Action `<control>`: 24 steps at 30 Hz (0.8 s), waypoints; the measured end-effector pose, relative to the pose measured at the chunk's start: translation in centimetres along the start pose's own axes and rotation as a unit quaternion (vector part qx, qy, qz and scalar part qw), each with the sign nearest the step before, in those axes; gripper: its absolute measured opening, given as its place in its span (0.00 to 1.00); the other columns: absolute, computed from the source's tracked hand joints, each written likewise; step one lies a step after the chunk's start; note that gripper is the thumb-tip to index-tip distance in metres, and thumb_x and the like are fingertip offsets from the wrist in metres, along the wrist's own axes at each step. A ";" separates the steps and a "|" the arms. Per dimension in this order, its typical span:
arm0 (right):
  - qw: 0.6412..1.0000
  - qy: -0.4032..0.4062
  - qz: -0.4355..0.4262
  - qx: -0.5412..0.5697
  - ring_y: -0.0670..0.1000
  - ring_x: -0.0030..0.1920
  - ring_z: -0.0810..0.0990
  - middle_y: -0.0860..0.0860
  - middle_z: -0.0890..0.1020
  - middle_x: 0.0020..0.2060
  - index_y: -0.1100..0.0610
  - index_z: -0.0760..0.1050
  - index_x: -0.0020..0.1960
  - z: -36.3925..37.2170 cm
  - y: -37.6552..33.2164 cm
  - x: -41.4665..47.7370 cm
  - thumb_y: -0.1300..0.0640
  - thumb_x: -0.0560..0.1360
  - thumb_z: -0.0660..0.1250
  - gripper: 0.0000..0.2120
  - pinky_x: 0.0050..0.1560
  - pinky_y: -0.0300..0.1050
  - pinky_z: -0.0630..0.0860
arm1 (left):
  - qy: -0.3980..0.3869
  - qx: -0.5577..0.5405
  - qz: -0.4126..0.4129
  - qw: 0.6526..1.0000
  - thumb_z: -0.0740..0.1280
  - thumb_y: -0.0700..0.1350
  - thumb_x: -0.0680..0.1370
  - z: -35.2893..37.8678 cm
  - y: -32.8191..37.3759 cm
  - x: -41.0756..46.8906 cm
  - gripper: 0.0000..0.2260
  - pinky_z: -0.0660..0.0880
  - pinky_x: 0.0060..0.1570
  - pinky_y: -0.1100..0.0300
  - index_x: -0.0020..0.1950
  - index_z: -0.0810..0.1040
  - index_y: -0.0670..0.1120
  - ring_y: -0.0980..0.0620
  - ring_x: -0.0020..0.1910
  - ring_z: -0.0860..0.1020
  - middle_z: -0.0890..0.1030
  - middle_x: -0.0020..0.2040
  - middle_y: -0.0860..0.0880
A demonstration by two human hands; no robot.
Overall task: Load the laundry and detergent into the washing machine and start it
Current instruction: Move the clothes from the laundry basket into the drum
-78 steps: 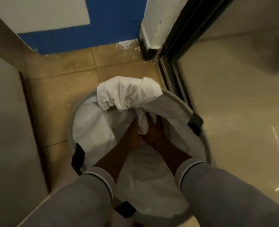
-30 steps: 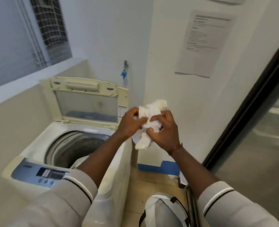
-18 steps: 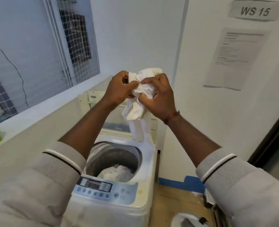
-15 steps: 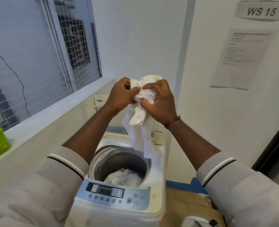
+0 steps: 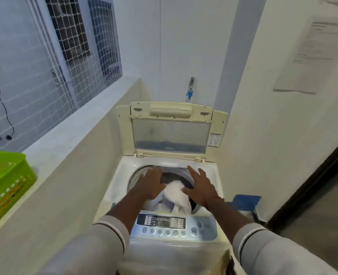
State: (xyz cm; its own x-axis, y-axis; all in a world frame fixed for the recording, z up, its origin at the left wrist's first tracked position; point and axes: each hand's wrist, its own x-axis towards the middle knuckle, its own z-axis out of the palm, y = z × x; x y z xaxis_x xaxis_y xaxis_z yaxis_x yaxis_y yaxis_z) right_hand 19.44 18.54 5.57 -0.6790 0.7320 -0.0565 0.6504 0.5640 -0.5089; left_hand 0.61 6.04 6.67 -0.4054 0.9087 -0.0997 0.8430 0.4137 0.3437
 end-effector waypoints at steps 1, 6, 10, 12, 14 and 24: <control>1.000 0.000 -0.003 -0.020 0.56 0.75 0.61 0.52 0.53 0.78 0.40 0.51 0.77 0.5 0.3 -0.4 0.40 0.70 0.70 0.42 0.68 0.52 0.66 | -0.001 0.033 0.001 0.999 0.61 0.58 0.77 1.2 -0.5 -0.5 0.33 0.56 0.73 0.46 0.77 0.55 0.46 0.44 0.76 0.56 0.56 0.78 0.44; 0.999 0.013 -0.015 -0.043 0.55 0.75 0.61 0.50 0.56 0.78 0.43 0.51 0.77 2.0 0.7 -0.1 0.38 0.70 0.69 0.43 0.68 0.53 0.67 | -0.026 0.076 -0.005 0.997 0.56 0.58 0.80 3.1 -1.5 -1.9 0.33 0.47 0.74 0.48 0.78 0.47 0.43 0.43 0.77 0.46 0.46 0.79 0.42; 0.997 0.016 -0.037 -0.061 0.54 0.76 0.59 0.49 0.56 0.78 0.45 0.50 0.78 2.9 0.6 1.0 0.39 0.71 0.68 0.42 0.70 0.51 0.65 | -0.021 0.068 0.002 0.997 0.55 0.58 0.81 3.7 -1.5 -1.1 0.33 0.48 0.75 0.49 0.78 0.47 0.42 0.44 0.77 0.44 0.45 0.79 0.41; 0.997 0.006 -0.040 -0.060 0.53 0.77 0.57 0.49 0.54 0.78 0.45 0.50 0.78 3.2 0.8 1.5 0.39 0.72 0.67 0.41 0.71 0.51 0.64 | -0.013 0.064 -0.003 0.998 0.55 0.58 0.80 4.1 -1.4 -0.3 0.33 0.48 0.75 0.49 0.78 0.47 0.42 0.44 0.78 0.44 0.46 0.79 0.41; 0.997 -0.004 -0.049 -0.055 0.53 0.77 0.56 0.49 0.54 0.78 0.46 0.51 0.78 3.4 1.2 2.2 0.41 0.73 0.67 0.40 0.73 0.51 0.63 | -0.007 0.058 -0.008 0.998 0.56 0.57 0.81 4.3 -1.0 0.2 0.32 0.49 0.75 0.49 0.78 0.50 0.41 0.44 0.78 0.46 0.48 0.79 0.41; 0.996 0.066 -0.056 -0.016 0.54 0.53 0.81 0.51 0.84 0.54 0.48 0.78 0.61 2.1 3.8 6.2 0.52 0.77 0.62 0.14 0.52 0.44 0.74 | 0.087 -0.089 -0.116 0.985 0.67 0.53 0.73 4.6 1.7 4.1 0.14 0.72 0.35 0.61 0.32 0.76 0.47 0.55 0.30 0.75 0.78 0.29 0.53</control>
State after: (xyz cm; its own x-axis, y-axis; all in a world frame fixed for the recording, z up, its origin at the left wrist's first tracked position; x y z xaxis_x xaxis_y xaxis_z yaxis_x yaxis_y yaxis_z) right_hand 16.97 24.40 1.47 -0.6991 0.7060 0.1130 0.5845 0.6553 -0.4785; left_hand 2.04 10.76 2.55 -0.6473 0.7613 -0.0392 0.6517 0.5793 0.4896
